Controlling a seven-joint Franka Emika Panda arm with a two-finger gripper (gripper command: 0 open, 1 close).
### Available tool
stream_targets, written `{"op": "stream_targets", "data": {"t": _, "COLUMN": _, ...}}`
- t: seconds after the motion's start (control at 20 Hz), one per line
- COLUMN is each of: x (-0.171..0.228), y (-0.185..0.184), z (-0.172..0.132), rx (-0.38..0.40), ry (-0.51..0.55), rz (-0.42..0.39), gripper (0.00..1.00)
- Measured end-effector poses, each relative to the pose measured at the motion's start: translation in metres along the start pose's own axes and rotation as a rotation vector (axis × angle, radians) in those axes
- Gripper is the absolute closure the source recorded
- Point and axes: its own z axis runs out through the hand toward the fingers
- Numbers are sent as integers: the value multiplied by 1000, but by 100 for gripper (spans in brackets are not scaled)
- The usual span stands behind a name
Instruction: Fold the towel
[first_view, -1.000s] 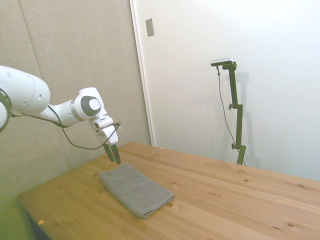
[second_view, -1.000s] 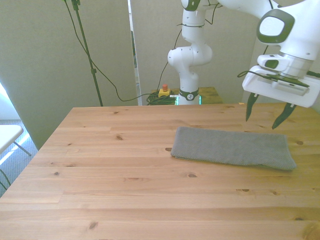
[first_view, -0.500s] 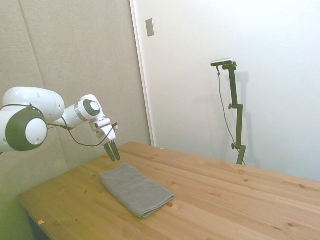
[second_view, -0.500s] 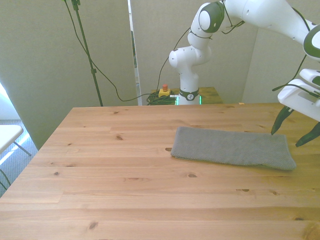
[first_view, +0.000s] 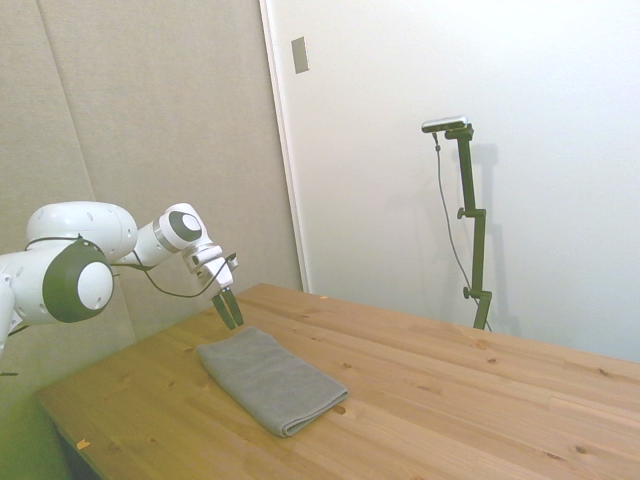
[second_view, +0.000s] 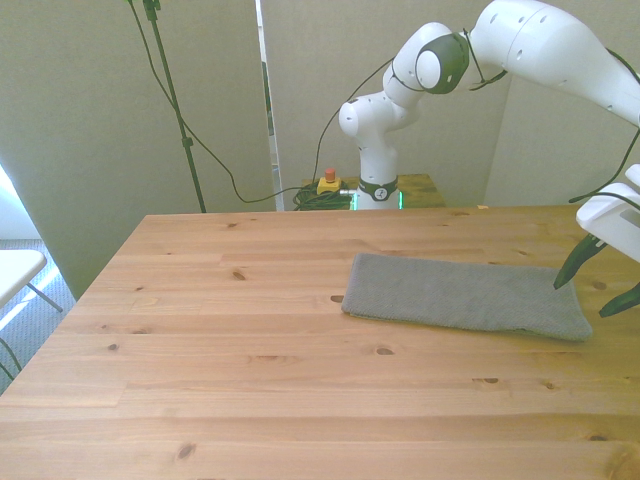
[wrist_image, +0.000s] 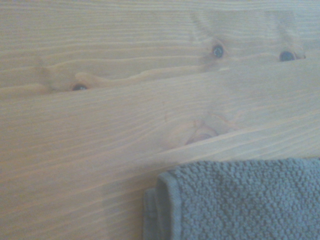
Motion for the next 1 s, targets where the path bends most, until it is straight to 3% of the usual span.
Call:
{"op": "stream_targets", "data": {"t": 0.3, "x": -25, "y": -8, "z": 0, "rx": -20, "ry": 15, "rz": -16, "gripper": 0}}
{"op": "stream_targets", "data": {"t": 0.6, "x": -31, "y": -5, "z": 5, "rx": -72, "ry": 22, "rz": -31, "gripper": 0}}
{"op": "stream_targets", "data": {"t": 1.0, "x": -27, "y": 0, "z": 15, "rx": -78, "ry": 21, "rz": -47, "gripper": 0}}
